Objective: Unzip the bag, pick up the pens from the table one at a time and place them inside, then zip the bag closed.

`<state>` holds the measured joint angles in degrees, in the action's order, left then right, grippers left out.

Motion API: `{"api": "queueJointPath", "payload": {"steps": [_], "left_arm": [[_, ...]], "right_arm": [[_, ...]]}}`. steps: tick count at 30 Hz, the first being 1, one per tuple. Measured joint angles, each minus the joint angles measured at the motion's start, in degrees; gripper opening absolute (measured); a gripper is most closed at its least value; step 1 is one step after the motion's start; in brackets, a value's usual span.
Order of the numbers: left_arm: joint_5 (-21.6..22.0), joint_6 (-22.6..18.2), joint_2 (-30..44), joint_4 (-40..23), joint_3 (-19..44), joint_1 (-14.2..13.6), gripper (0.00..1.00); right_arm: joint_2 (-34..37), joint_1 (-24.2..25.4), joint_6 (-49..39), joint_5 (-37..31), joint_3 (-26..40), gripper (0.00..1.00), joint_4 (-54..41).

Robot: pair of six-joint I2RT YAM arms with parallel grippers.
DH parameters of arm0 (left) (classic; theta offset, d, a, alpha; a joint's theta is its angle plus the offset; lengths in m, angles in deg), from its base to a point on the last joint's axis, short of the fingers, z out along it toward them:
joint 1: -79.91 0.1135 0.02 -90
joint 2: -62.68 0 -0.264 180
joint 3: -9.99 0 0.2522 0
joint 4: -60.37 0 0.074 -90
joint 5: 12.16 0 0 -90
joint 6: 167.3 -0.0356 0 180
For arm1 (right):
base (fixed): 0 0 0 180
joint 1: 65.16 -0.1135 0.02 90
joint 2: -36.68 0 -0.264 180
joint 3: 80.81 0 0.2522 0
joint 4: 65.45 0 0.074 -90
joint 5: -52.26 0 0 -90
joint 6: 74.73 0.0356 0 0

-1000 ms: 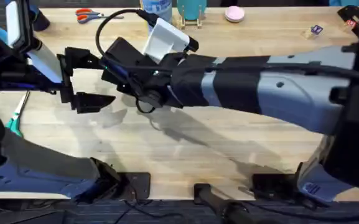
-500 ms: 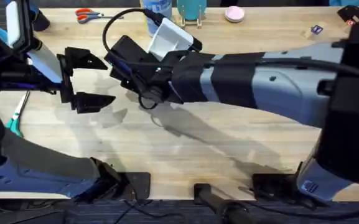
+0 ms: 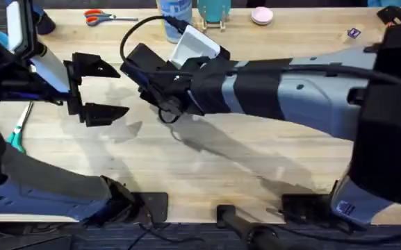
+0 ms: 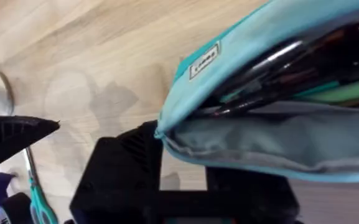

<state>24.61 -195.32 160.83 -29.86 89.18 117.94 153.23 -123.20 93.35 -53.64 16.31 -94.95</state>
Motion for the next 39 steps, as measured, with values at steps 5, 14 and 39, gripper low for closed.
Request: {"api": "queueJointPath", "payload": {"steps": [5, 14, 39], "left_arm": [[0.0, 0.0, 0.0, 0.0, 0.0, 0.0, 0.995], [0.0, 0.0, 0.0, 0.0, 0.0, 0.0, 0.994], [0.0, 0.0, 0.0, 0.0, 0.0, 0.0, 0.995]], "right_arm": [[0.0, 0.2, 0.4, 0.1, 0.0, 0.259, -0.5], [0.3, 0.2, 0.7, 0.8, 0.0, 0.037, -0.5], [-5.6, 0.7, -7.9, 3.1, -0.1, 0.030, -1.0]]}}
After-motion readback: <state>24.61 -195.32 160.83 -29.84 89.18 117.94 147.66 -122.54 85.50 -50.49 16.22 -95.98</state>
